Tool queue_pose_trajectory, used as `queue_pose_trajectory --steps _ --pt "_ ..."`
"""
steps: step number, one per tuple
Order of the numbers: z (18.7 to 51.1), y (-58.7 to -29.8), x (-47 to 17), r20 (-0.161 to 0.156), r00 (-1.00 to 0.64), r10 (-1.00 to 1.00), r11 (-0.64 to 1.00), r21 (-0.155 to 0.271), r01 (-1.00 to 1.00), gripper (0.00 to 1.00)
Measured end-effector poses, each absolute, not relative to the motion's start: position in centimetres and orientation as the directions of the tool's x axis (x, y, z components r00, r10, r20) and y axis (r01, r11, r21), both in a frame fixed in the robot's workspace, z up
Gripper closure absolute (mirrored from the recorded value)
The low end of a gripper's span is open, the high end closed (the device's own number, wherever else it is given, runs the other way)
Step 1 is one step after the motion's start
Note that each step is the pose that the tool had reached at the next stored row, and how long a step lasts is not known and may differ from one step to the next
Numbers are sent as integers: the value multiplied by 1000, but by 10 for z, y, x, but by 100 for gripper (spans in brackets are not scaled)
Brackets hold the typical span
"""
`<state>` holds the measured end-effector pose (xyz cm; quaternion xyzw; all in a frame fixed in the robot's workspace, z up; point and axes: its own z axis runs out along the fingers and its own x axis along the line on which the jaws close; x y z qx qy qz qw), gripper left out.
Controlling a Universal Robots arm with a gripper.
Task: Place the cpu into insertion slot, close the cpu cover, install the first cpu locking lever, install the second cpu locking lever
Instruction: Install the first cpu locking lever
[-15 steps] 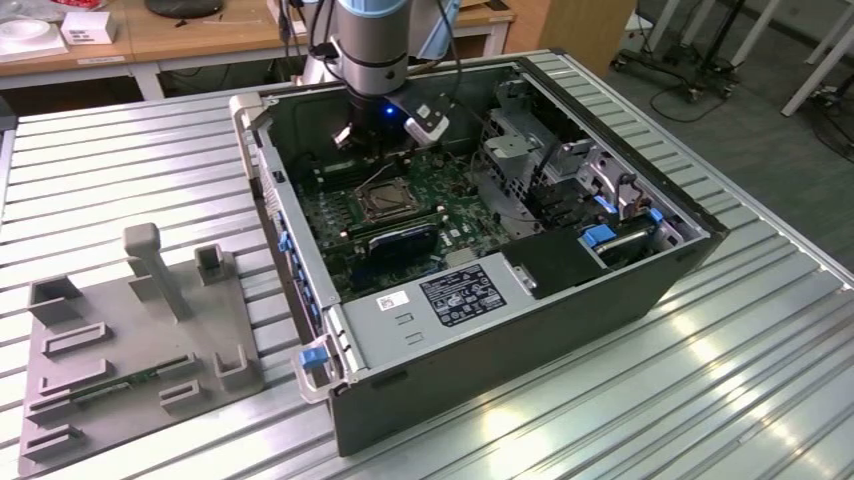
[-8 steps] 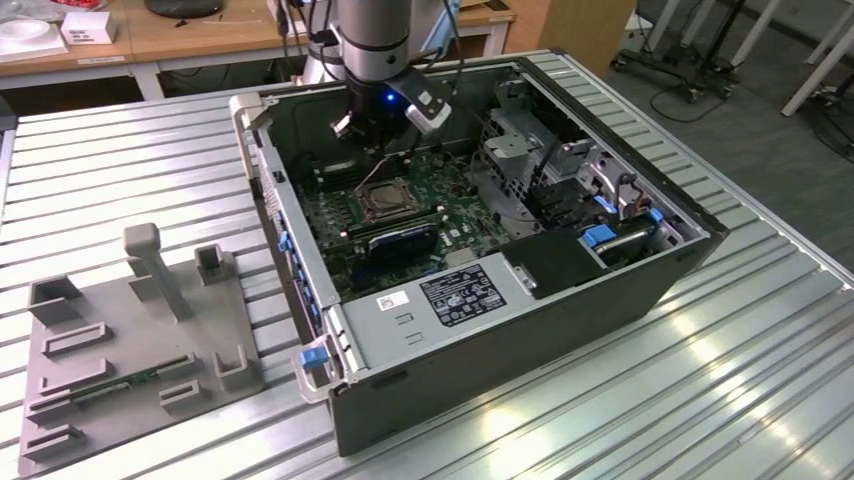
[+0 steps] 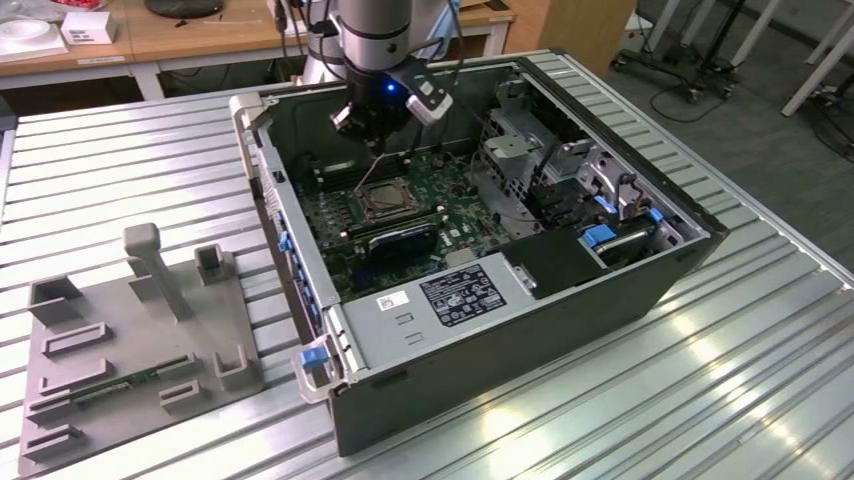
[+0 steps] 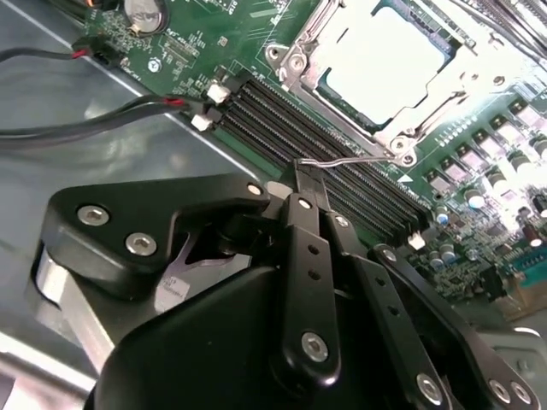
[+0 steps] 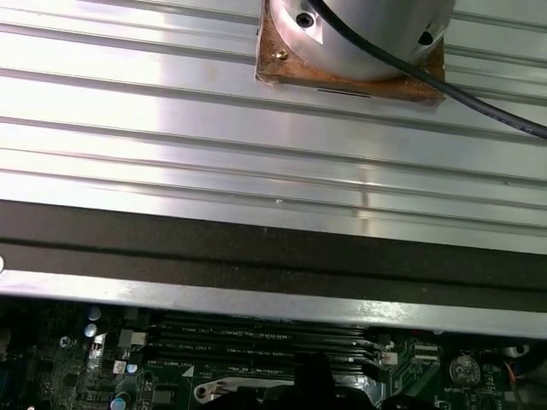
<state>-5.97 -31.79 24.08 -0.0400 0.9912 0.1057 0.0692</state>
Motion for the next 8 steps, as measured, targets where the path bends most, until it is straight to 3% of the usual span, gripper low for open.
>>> queue_pose_trajectory --steps 8 --pt "252 -318 -60 -146 -987 -64 973 209 -94 89"
